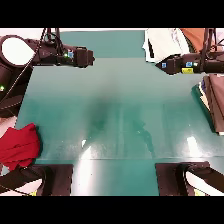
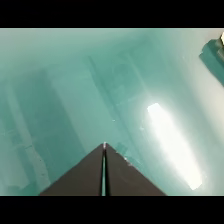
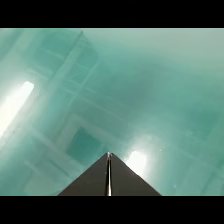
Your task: Fold the shirts.
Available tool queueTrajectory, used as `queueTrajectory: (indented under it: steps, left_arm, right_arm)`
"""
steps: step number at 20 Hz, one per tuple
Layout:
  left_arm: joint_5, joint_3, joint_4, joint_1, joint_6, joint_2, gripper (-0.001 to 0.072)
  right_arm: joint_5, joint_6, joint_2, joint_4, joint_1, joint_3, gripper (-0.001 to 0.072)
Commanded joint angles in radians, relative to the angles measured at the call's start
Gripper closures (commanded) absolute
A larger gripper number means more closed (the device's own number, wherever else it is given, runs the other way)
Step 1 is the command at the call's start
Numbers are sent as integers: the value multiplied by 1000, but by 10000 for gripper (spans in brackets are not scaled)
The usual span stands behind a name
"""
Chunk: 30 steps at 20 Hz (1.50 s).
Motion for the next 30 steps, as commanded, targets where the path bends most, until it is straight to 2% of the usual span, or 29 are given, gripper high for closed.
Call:
queueTrajectory:
  steps: [1,11,13,15,18,22,25,26,27,28,29,30]
  left_arm:
    - [0,0,0,0,0,1,682]
    - [3,0,-2,0,-3,1,682]
    - [59,1,-4,1,-8,1,682]
    - [-14,10,9,36,-6,34,682]
    - [-233,-9,158,124,-7,171,683]
    - [-414,-244,427,247,-36,451,682]
    - [-491,-475,620,346,-113,586,681]
    - [-502,-552,648,381,-112,606,679]
    - [-506,-626,654,420,-112,612,531]
    - [-498,-693,652,452,-114,611,219]
    - [-481,-765,652,483,-114,610,132]
    - [-458,-827,652,513,-115,610,132]
  right_arm:
    - [0,0,0,0,2,0,693]
    - [4,1,0,0,3,0,692]
    - [9,0,0,0,2,0,692]
    - [9,0,0,0,2,0,692]
    - [12,0,0,-1,2,0,692]
    - [9,0,0,-1,3,0,692]
    - [9,0,0,-1,2,0,692]
    - [9,0,0,-1,2,0,692]
    - [10,0,0,-1,2,0,693]
    - [12,0,0,-1,2,0,692]
    - [15,0,0,-1,2,0,692]
    - [19,0,0,-1,2,0,692]
